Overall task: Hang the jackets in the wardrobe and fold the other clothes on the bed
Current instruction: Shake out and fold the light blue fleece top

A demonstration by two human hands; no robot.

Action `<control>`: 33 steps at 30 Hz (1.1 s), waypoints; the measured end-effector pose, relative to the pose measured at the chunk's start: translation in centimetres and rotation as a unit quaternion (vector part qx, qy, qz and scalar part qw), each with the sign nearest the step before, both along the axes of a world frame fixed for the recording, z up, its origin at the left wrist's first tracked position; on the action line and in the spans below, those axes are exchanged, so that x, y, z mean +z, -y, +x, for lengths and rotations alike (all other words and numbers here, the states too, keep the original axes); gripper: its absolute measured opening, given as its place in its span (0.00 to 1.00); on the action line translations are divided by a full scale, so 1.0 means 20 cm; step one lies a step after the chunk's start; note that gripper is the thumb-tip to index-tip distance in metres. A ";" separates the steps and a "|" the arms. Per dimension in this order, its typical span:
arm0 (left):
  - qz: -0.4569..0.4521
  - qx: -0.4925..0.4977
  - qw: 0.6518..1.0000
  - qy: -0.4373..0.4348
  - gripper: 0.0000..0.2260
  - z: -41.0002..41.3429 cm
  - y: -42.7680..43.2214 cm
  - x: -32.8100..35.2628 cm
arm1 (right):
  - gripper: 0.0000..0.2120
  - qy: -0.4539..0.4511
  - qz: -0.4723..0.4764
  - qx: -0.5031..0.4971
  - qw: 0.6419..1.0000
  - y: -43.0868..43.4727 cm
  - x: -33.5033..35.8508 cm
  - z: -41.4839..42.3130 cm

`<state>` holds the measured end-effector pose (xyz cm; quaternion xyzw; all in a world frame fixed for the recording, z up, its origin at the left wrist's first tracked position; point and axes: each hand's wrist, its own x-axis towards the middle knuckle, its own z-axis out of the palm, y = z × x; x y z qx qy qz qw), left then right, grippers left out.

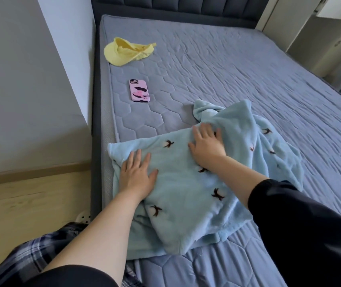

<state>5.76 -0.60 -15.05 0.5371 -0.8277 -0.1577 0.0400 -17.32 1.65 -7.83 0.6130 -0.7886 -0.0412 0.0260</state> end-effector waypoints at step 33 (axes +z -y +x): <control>0.122 0.377 0.875 -0.278 0.14 0.12 -0.04 0.16 | 0.29 0.184 0.033 -0.004 0.982 -0.21 -0.40 0.25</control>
